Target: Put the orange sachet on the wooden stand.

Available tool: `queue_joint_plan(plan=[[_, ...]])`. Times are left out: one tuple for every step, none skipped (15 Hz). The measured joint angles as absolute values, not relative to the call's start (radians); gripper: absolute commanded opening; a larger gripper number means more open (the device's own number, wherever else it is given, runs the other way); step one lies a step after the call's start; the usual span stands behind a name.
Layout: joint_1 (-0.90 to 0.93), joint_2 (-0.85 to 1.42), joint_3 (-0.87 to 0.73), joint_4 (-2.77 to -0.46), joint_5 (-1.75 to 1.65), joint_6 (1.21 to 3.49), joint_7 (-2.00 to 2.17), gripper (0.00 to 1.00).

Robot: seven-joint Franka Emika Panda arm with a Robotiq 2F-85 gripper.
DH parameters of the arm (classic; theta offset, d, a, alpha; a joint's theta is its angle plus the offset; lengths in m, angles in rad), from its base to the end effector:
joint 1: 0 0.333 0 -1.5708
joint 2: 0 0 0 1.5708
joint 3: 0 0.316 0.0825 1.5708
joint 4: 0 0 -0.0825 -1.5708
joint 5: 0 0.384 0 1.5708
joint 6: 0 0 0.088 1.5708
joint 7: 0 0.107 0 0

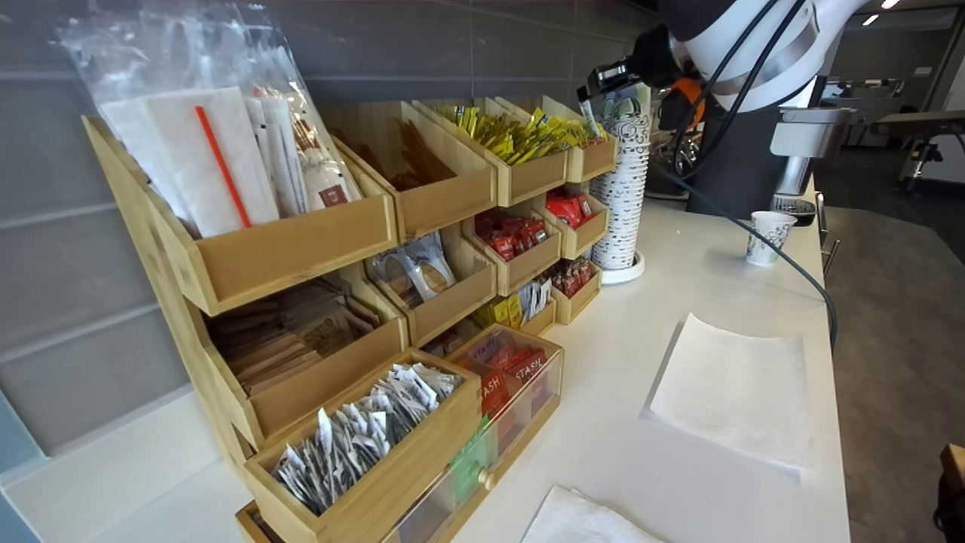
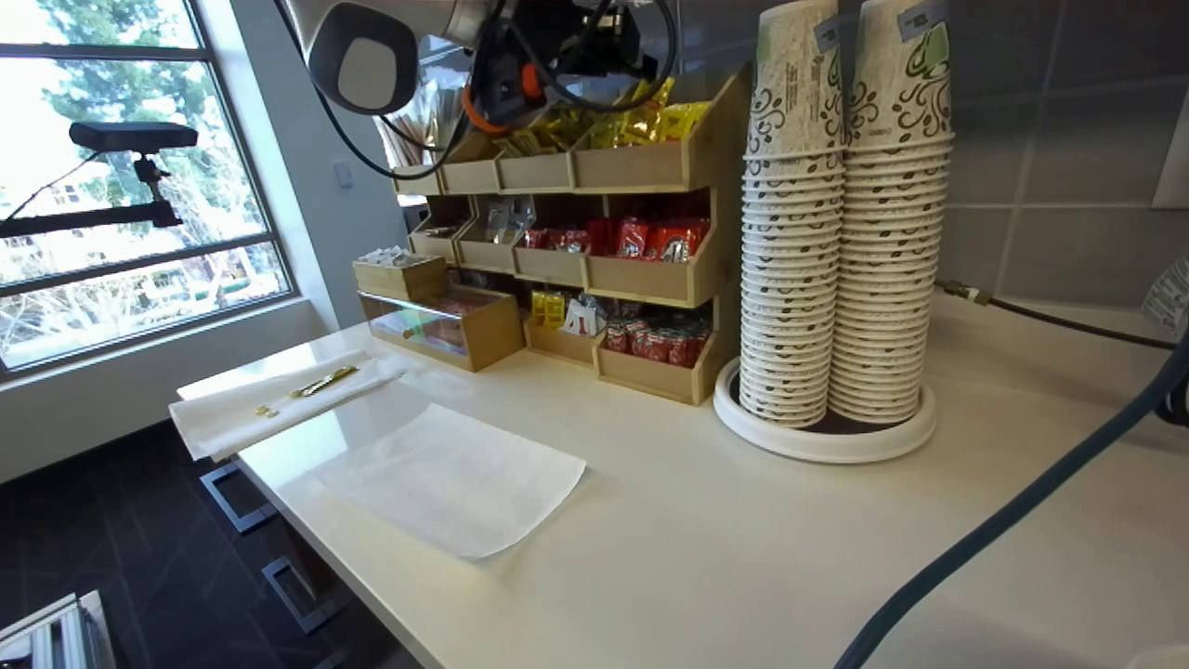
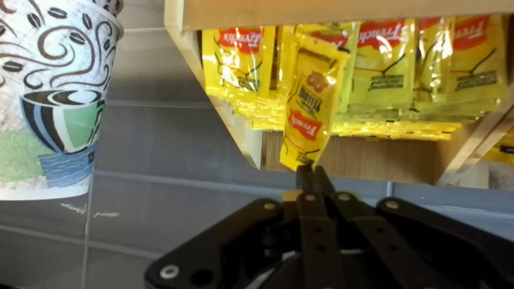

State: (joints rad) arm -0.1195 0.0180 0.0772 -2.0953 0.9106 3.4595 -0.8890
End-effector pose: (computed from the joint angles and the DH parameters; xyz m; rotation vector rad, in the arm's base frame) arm 0.5557 -0.1163 0.5430 2.3739 -0.2574 1.6681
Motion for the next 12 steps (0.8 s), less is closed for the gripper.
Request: queue_joint_plan(plan=[[-0.118,0.020,0.077,-2.090,0.913,3.459,-0.889,0.00],[-0.117,0.022,0.077,-2.087,0.915,3.459,-0.889,0.00],[-0.116,0.023,0.078,-2.085,0.917,3.459,-0.889,0.00],[-0.115,0.023,0.078,-2.085,0.919,3.459,-0.889,0.00],[-0.114,0.024,0.078,-2.085,0.920,3.458,-0.889,0.00],[-0.114,0.024,0.078,-2.085,0.921,3.458,-0.890,0.00],[-0.114,0.025,0.078,-2.085,0.922,3.457,-0.891,0.00],[-0.114,0.025,0.078,-2.085,0.922,3.455,-0.893,0.00],[-0.113,0.027,0.078,-2.085,0.922,3.453,-0.894,0.00],[-0.113,0.029,0.078,-2.085,0.922,3.452,-0.896,0.00],[-0.113,0.032,0.078,-2.085,0.923,3.452,-0.897,0.00],[-0.113,0.035,0.078,-2.085,0.923,3.452,-0.898,0.07]])
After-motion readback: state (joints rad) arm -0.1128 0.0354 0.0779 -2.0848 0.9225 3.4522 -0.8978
